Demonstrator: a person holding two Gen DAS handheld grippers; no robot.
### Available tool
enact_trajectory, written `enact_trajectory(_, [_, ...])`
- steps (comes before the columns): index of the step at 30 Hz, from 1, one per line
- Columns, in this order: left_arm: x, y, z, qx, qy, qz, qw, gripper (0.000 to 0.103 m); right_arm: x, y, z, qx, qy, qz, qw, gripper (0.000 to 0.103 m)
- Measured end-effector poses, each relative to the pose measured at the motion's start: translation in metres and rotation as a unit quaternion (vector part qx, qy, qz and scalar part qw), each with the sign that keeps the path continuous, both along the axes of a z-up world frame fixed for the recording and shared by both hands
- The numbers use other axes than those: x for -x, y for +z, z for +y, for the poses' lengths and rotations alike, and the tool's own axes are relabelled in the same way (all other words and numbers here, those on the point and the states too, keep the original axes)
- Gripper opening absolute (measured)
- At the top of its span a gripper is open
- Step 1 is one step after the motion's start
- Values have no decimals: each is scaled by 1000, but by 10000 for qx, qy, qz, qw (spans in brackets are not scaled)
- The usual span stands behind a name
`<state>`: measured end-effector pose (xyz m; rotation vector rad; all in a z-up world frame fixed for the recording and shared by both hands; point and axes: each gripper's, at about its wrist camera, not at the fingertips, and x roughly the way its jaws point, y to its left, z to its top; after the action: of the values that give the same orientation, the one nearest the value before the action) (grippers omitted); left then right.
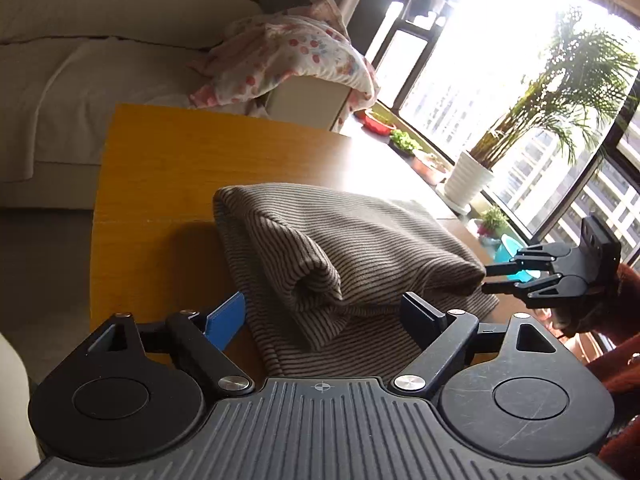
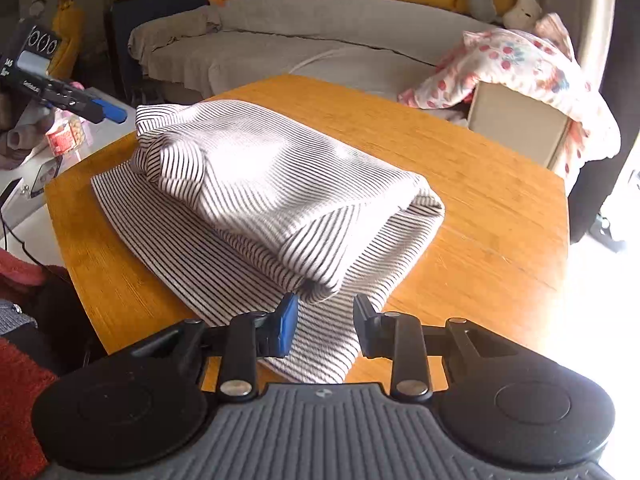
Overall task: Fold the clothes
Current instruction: 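Grasp the hem with the right gripper while the left gripper folds the sweater over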
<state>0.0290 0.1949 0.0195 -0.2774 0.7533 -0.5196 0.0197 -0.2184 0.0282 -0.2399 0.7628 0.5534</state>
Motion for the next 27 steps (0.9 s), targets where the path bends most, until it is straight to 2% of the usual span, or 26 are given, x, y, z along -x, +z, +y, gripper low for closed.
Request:
enact_trajectory(4, [-2,-2,5,613,241,218,9976,95,9,17,-27,-639,-468,1,9969,55])
enact_trajectory(8, [-28,-14,-3,1103,543,638,9904,96,-6,29,-43,-1640,-1213,112,9789,59])
enact_trajectory(10, [-44,-26,-8,1206,698,955,9856,96,-17,26,-43,-2058,-1469,215,9673,59])
enact_trajectory(11, [-49,-30,-10,1164,762,1078,9844,96,-20,25,-36,-2075,-1480,164,9668,59])
enact_trajectory(13, [-54,-34,-12,1075,825,1185,9837,96,-21,22,-8,-1644,-1216,-192,9787,59])
enact_trajectory(15, [-54,-32,-11,990,831,1116,9853,96,-15,24,36,-787,-535,-756,9926,59])
enact_trajectory(17, [-54,-27,-9,924,861,1040,9865,97,-11,26,78,-360,221,-1033,9937,59])
enact_trajectory(19, [-54,-20,-9,871,884,939,9878,98,-8,27,116,-153,928,-1168,9887,59])
enact_trajectory(22, [-48,-12,-8,753,845,801,9903,98,-11,17,170,-27,1600,-1238,9793,60])
enact_trajectory(25, [-41,-4,-7,634,805,664,9925,98,-10,-4,214,659,1860,-1435,9698,63])
enact_trajectory(27, [-37,1,-6,555,778,573,9938,98,-10,-19,227,1185,1966,-1709,9582,65])
